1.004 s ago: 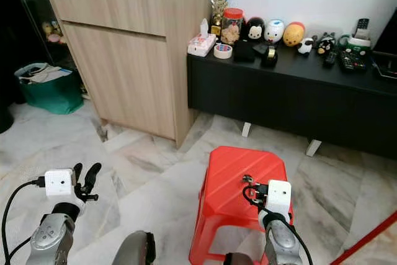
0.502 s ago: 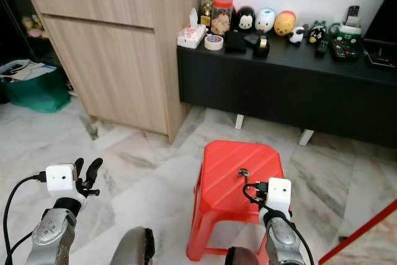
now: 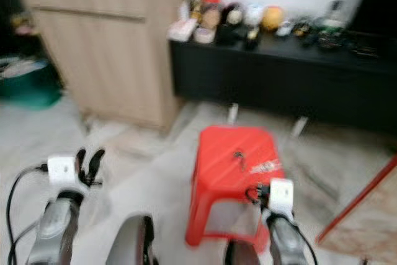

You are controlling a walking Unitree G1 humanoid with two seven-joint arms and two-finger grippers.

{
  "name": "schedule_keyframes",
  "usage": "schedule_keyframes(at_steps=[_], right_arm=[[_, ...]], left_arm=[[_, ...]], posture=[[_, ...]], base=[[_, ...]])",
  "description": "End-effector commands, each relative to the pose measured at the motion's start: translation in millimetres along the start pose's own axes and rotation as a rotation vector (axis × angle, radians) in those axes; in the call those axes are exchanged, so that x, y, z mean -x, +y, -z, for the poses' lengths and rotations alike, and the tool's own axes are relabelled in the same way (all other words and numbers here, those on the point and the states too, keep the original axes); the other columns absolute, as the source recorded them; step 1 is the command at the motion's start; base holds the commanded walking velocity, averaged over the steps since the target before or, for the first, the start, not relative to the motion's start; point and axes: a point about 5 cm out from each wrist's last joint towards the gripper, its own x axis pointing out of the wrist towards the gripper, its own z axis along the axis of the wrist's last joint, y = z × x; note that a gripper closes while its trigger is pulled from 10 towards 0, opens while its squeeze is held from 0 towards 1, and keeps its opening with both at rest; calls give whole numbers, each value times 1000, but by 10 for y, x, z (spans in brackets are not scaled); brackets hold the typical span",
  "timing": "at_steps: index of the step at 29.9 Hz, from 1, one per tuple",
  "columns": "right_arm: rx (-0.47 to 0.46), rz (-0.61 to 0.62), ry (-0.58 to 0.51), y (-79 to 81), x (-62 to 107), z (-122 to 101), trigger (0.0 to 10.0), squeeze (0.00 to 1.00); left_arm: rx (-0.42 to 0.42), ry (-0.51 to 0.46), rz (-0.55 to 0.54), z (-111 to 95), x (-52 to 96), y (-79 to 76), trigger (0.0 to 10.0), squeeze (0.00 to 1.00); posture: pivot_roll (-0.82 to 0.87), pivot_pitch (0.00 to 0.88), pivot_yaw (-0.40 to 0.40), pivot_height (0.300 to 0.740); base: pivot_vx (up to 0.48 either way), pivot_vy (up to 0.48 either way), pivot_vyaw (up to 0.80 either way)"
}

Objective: Hang keys on a hook

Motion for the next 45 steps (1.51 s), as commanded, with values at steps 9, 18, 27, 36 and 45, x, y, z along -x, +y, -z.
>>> schedule_keyframes(at_steps=[9,18,27,36,45], right_arm=[[-23,-3,-31,14,-19,-57,10000,0],[-39,30,-199,-22,-76,-360,10000,0],[14,-54,-221,59,-110,-446,10000,0],[-5,-65,-205,49,-100,-413,10000,0],[22,-70,-185,3,-111,-422,10000,0]], left_arm=[[5,-22,-10,-50,-17,27,10000,0],[6,-36,-14,-88,-33,45,10000,0],[9,-38,-12,-93,-47,24,10000,0],[-10,-29,-14,-79,-36,40,10000,0],[-5,-24,-10,-63,-30,27,10000,0]], posture=[[43,0,-26,566],[42,0,-24,566],[44,0,-25,566],[44,0,-24,566],[41,0,-25,566]], base=[[250,0,0],[268,0,0],[292,0,0],[298,0,195],[295,0,0]])
